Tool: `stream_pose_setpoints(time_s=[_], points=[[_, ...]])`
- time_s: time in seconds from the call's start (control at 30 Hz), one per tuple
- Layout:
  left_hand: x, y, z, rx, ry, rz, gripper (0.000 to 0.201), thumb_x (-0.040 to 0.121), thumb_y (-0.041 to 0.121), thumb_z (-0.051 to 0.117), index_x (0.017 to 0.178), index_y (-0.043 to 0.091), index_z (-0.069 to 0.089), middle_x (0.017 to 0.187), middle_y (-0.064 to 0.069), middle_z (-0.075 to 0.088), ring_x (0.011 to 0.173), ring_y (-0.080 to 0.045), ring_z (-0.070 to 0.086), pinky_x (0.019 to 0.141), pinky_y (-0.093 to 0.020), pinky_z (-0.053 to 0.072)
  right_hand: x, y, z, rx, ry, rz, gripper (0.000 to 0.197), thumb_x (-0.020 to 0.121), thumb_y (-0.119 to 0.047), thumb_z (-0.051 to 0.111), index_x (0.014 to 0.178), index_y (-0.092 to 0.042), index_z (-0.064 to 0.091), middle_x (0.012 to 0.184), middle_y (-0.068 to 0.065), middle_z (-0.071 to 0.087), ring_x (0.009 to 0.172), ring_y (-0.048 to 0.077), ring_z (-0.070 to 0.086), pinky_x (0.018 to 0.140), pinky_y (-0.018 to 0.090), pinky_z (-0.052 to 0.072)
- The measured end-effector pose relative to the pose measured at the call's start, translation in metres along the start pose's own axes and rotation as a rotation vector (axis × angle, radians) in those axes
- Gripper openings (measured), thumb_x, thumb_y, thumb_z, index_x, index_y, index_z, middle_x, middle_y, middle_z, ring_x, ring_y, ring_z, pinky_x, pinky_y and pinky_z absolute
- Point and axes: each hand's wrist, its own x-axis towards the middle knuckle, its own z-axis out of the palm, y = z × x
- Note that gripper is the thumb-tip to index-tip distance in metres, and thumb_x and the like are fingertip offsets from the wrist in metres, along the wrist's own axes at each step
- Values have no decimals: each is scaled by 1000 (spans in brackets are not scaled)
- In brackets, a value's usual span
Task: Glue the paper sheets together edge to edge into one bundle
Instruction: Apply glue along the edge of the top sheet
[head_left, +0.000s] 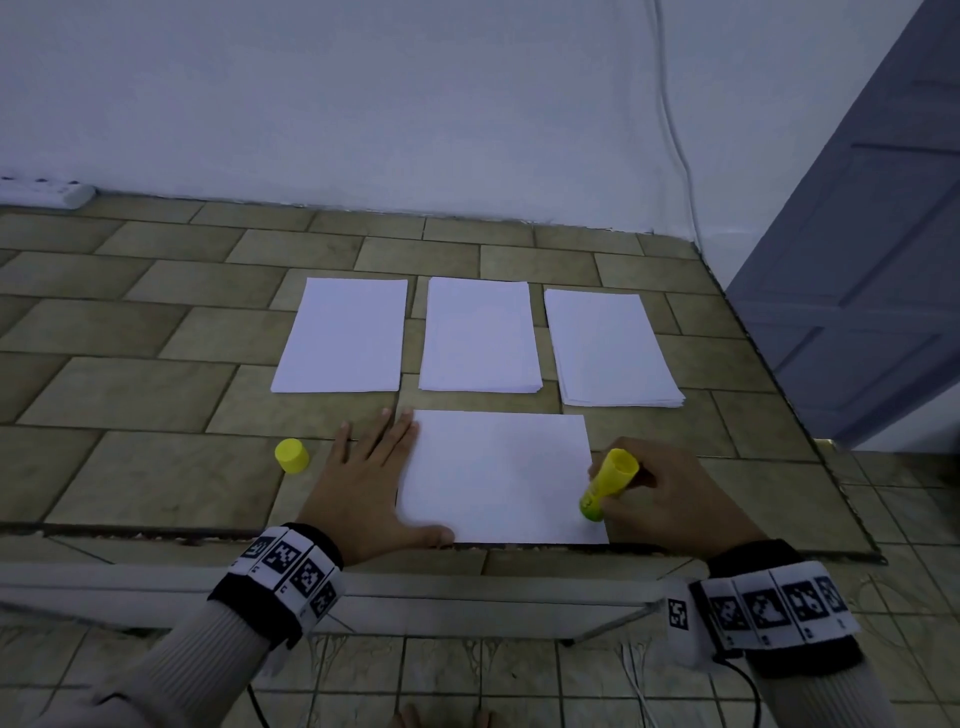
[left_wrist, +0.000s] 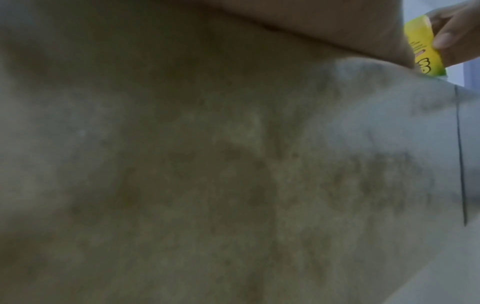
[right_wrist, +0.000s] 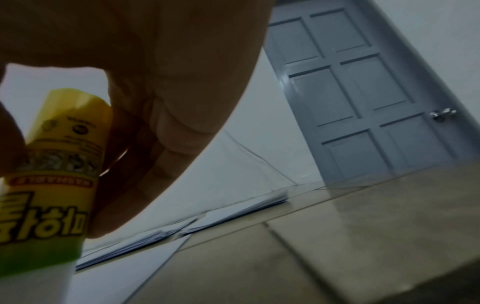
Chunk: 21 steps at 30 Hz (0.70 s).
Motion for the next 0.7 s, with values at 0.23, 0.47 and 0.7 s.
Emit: stream_pose_setpoints(time_s=[0.23,0.47,0.7], points=[[1,0,1,22,1,7,137,50,105,3,154,17,-12,160,4,-23,147,-14,-22,118,-52,-11,4,-9,1,92,30,-17,13,68,-24,70,80,-21,66,80,-6,68,74,11,66,68,26,54],[2,0,3,-15,54,17,137,53,105,10,156,16,-3,160,4,-16,148,-15,-16,119,-54,-7,39,-45,59,203,-81,-146,16,79,-12,72,93,-8,66,96,-1,67,84,13,66,73,32,58],[3,-1,10,-38,129,51,136,54,104,12,155,13,17,163,-1,6,150,-19,-2,118,-56,-2,61,-71,102,94,-223,-190,19,80,-19,71,94,-13,59,97,4,64,87,16,62,77,41,55]])
